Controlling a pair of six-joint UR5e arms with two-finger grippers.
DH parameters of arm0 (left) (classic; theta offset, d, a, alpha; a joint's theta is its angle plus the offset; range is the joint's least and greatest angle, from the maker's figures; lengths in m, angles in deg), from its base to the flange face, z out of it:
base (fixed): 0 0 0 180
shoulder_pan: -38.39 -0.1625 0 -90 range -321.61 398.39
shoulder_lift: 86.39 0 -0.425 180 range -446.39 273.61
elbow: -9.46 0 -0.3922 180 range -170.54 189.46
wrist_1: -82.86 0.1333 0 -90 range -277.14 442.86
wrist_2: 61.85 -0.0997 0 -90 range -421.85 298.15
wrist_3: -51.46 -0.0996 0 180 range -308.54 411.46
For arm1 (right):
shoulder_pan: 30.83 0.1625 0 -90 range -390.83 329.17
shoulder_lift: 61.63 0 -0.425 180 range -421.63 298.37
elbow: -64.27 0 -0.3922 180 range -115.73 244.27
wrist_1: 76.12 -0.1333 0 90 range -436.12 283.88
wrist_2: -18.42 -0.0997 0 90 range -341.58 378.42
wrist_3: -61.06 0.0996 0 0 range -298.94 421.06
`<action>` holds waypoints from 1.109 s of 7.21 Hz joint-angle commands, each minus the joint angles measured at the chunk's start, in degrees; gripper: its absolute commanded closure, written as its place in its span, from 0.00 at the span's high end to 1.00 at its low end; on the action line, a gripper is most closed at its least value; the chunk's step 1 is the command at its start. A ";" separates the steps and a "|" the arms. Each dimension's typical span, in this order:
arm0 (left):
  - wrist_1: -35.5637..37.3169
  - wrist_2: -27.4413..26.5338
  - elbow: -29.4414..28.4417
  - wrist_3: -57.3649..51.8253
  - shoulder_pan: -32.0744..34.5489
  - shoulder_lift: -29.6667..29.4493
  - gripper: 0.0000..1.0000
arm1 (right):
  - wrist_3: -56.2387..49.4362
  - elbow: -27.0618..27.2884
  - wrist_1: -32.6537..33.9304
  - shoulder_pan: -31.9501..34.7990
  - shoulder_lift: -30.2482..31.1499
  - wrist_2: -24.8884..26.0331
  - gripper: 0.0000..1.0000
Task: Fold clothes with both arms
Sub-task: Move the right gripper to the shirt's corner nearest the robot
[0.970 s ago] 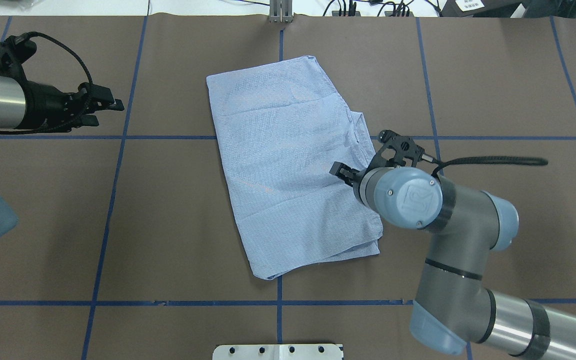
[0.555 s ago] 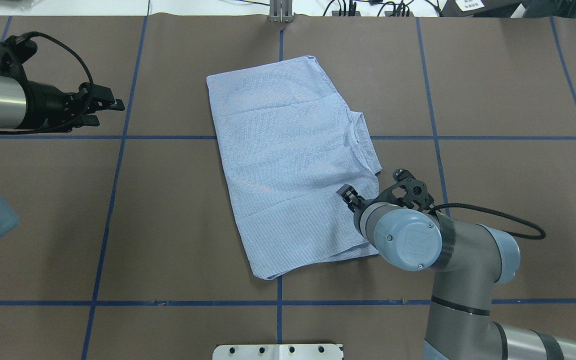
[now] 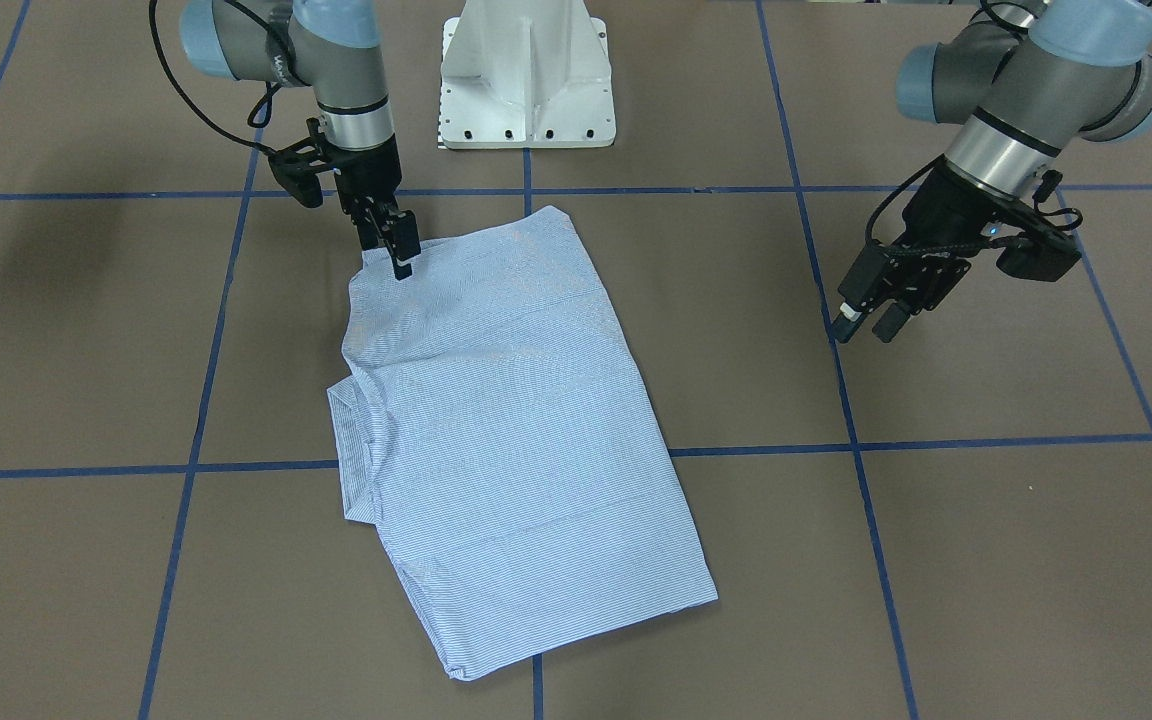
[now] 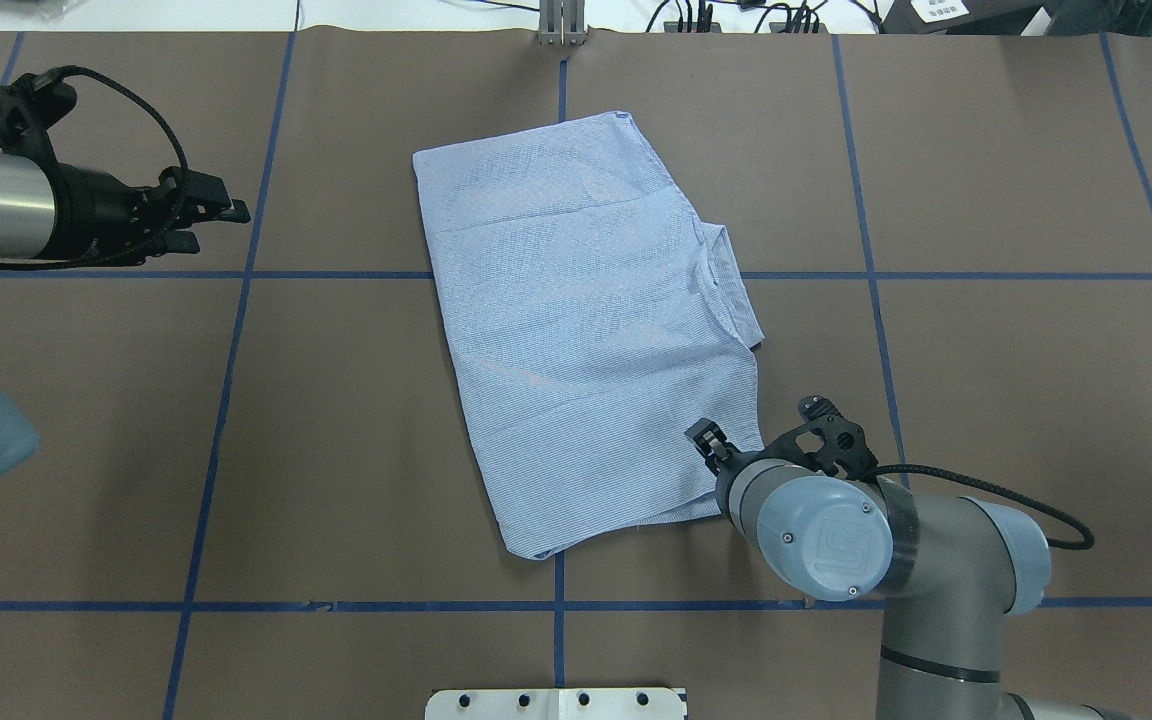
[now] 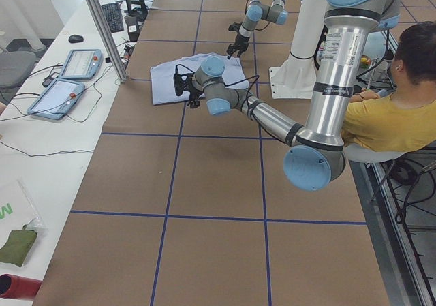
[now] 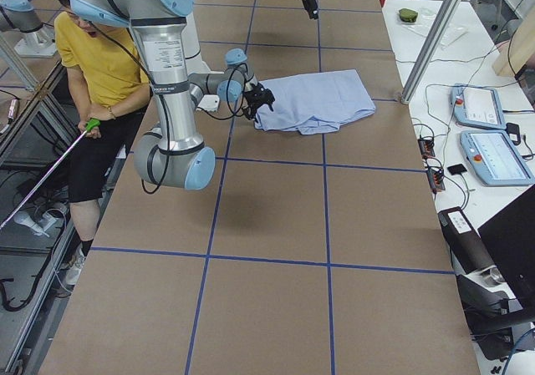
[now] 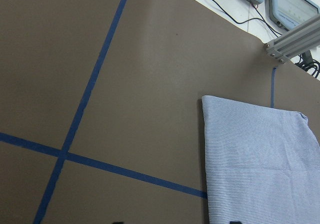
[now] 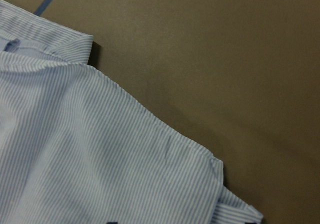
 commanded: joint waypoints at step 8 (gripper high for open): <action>-0.04 -0.09 -0.01 0.00 0.16 0.17 0.77 | 0.10 -0.52 -0.08 -1.41 1.05 0.05 0.45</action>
